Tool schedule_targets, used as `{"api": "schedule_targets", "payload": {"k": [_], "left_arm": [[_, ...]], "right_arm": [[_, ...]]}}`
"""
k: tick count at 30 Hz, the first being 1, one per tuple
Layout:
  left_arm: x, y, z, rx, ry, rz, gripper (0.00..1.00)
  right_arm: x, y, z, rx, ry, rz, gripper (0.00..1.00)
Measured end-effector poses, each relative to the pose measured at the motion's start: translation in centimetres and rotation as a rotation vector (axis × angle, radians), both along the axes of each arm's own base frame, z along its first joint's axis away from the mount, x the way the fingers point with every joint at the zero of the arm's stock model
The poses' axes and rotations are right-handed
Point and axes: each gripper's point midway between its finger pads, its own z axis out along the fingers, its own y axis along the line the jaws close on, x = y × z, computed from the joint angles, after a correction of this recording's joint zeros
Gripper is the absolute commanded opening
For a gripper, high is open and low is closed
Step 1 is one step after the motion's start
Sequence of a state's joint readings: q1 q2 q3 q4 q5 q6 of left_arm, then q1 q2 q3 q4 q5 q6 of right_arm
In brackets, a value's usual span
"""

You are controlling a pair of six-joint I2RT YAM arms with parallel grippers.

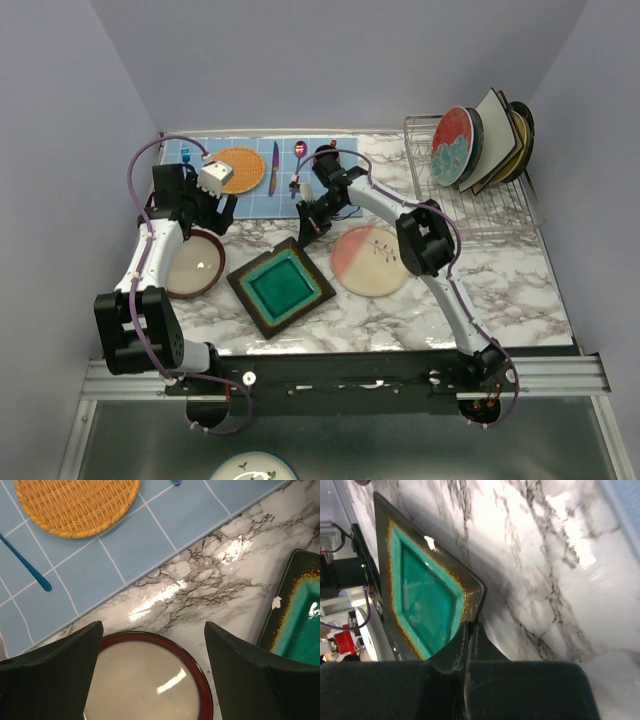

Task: Unload the plates from the dish rack
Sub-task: Move the plate to the center of the board.

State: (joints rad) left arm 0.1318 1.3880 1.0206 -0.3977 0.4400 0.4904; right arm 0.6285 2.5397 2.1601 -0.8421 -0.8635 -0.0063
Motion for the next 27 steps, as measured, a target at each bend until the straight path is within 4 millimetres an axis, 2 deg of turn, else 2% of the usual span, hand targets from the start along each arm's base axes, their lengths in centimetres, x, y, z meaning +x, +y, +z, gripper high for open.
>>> {"api": "schedule_targets", "payload": {"k": [4,11,21,27], "left_arm": [[-0.2,-0.1,-0.3,-0.005,0.006,-0.004,0.91],[-0.4,-0.1,-0.7,-0.010,0.015,-0.003,0.91],[-0.4,-0.2,-0.7,-0.014,0.013,-0.007,0.91],[-0.3,-0.2,-0.7,-0.018,0.012,-0.003,0.91]], "right_arm": [[-0.6,-0.2,0.1,-0.007,0.004,-0.006,0.01],[-0.3,-0.2,0.1,-0.026,-0.003,-0.027,0.01],[1.6,-0.6,0.2,-0.054,-0.012,-0.114,0.01],[1.9,-0.9,0.3,-0.037,0.042,-0.191,0.01]]}}
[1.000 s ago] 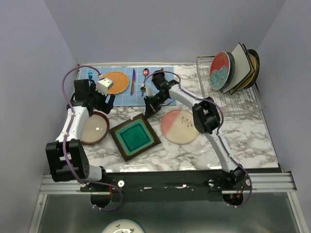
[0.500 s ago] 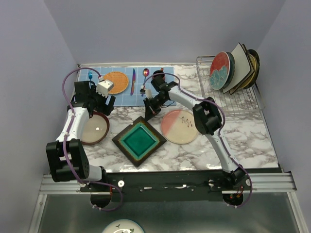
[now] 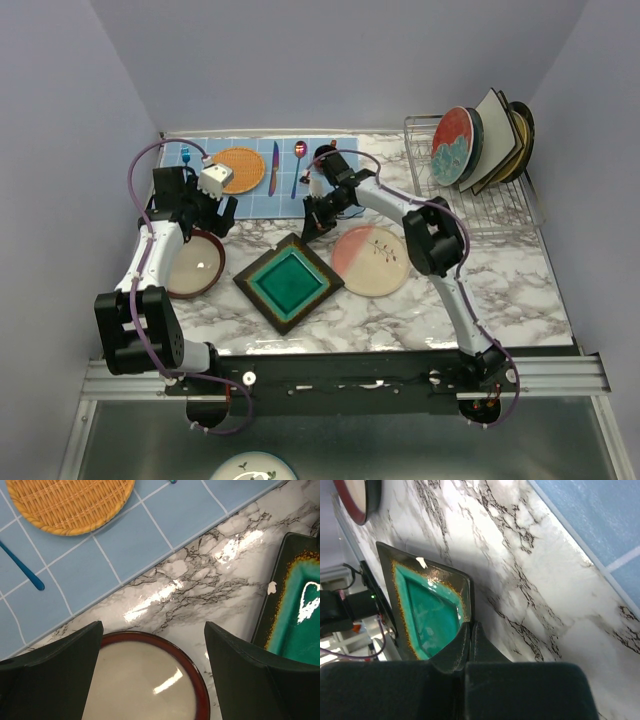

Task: Unload the plates from the dish rack
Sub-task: Move the plate to the center of the board.

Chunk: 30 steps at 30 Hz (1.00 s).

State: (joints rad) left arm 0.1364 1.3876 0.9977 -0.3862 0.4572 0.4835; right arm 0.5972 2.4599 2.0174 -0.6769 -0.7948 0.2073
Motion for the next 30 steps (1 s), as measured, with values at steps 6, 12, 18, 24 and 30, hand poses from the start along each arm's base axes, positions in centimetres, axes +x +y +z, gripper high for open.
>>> {"api": "schedule_targets", "payload": {"k": [6,12,18,24,30], "left_arm": [[0.0,0.0,0.1,-0.011,0.002,0.011,0.91],[0.0,-0.1,0.0,-0.026,0.011,0.026,0.91],[-0.1,0.0,0.0,-0.033,0.020,0.048,0.91],[-0.2,0.0,-0.1,-0.050,0.034,0.070,0.91],[0.1,-0.1,0.1,-0.071,0.042,0.090,0.91]], "right_arm": [[-0.2,0.1,0.2,0.040,0.026,-0.078,0.01],[0.4,0.4,0.2,0.075,0.033,-0.135,0.01],[1.3,1.0,0.3,0.095,0.036,-0.196,0.01],[1.5,0.1,0.3,0.081,0.040,-0.276,0.01],[1.4,-1.0,0.4,0.084,0.046,-0.348,0.01]]}}
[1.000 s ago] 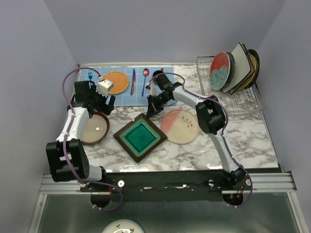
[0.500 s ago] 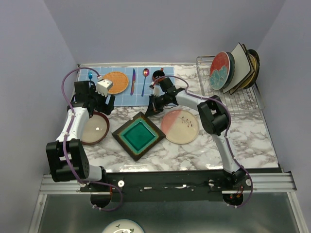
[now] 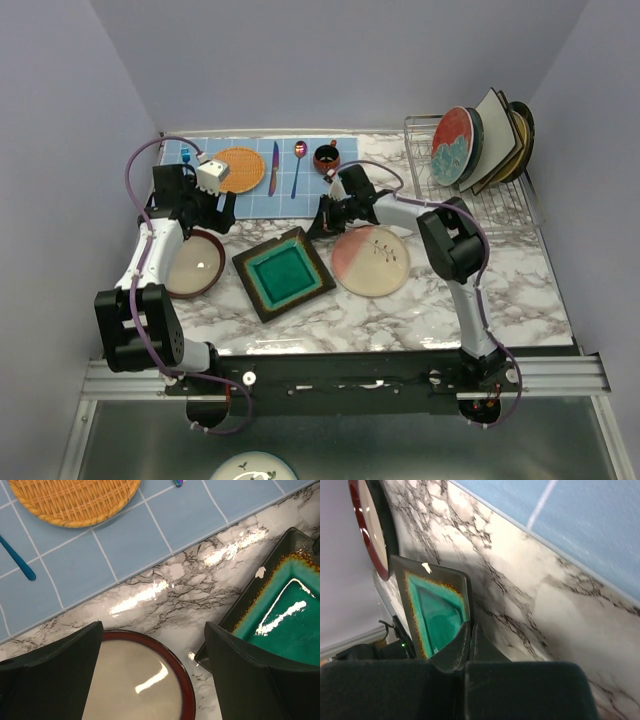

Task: Unload the plates from the dish rack
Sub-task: Move the plate to the center of the board.

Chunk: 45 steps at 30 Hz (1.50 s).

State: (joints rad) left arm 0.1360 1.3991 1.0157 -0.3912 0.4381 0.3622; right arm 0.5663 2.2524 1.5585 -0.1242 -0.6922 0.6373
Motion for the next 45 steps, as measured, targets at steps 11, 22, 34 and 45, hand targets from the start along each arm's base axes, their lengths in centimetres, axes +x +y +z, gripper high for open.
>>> {"api": "schedule_targets", "payload": {"k": [11,22,34,45], "left_arm": [[-0.1,-0.2,-1.3,-0.021,0.011,0.021,0.91],[-0.2,0.1,-2.1,-0.030,0.016,0.080,0.94],[-0.1,1.2,-2.1,0.025,-0.006,0.111,0.90],[2.0,4.5,1.0,0.173,-0.080,0.190,0.91]], "right_arm": [[1.6,-0.6,0.2,0.096,0.035,-0.129,0.01],[2.5,-1.9,-0.1,0.155,0.036,-0.220,0.01],[2.4,-2.6,0.8,0.204,0.049,-0.316,0.01],[11.1,-0.9,0.6,0.265,-0.029,-0.201,0.01]]}}
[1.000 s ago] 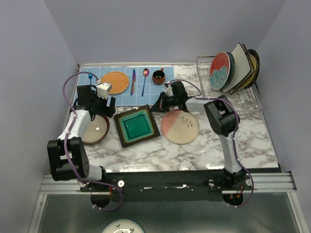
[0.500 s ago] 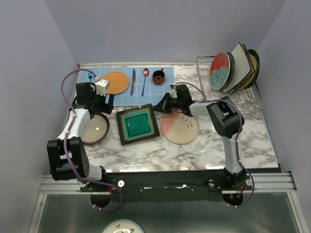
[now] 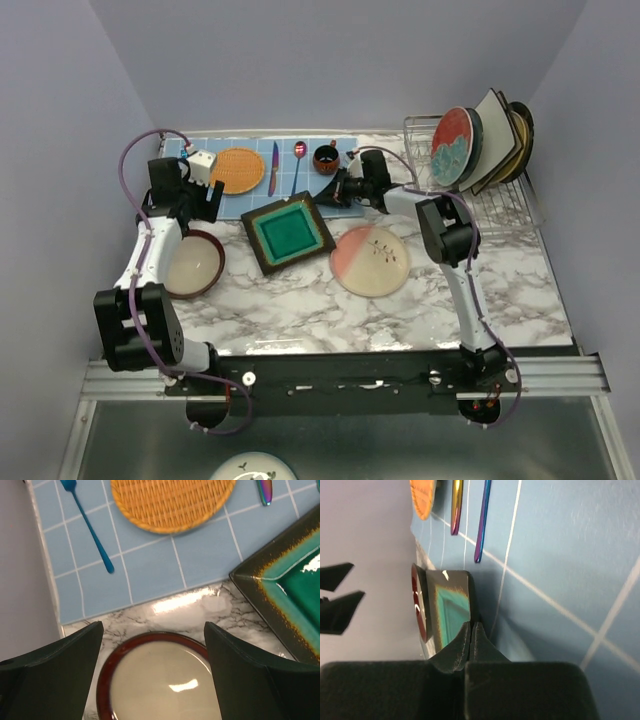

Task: Unload the plates from the dish rack
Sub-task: Move the plate to the center of the board.

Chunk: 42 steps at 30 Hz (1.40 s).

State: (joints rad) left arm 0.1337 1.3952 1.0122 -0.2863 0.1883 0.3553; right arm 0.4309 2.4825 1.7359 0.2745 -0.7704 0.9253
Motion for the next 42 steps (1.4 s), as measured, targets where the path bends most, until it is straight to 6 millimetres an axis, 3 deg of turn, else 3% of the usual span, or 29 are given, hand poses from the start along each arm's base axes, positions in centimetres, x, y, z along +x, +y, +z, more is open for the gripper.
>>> {"api": "schedule_targets", "payload": {"k": [4,8,10,19,27,36,42], "left_arm": [[2.1,0.3,2.0,-0.002,-0.053,-0.001,0.92],[2.4,-0.2,2.5,-0.028,-0.064,-0.010,0.92],[2.4,-0.3,2.5,-0.035,-0.063,-0.011,0.93],[1.4,-0.8,1.1,-0.061,-0.030,-0.021,0.93],[1.4,-0.8,1.1,-0.057,-0.027,-0.025,0.93],[1.5,-0.9,0.5,-0.061,-0.012,-0.031,0.94],[1.3,-1.0,0.1,-0.065,-0.005,-0.038,0.94]], "right_arm": [[-1.3,-0.7,2.1,-0.007,0.006,-0.011,0.01],[-3.0,0.1,4.6,0.016,-0.008,0.001,0.01],[-4.0,0.3,4.9,0.028,0.004,0.001,0.01],[-6.4,-0.3,2.1,0.064,0.172,-0.042,0.01],[-7.4,-0.4,1.2,0.118,0.237,-0.075,0.01],[-10.6,0.6,-0.6,0.110,0.325,-0.058,0.01],[-10.9,0.8,-0.8,0.105,0.327,-0.052,0.01]]}}
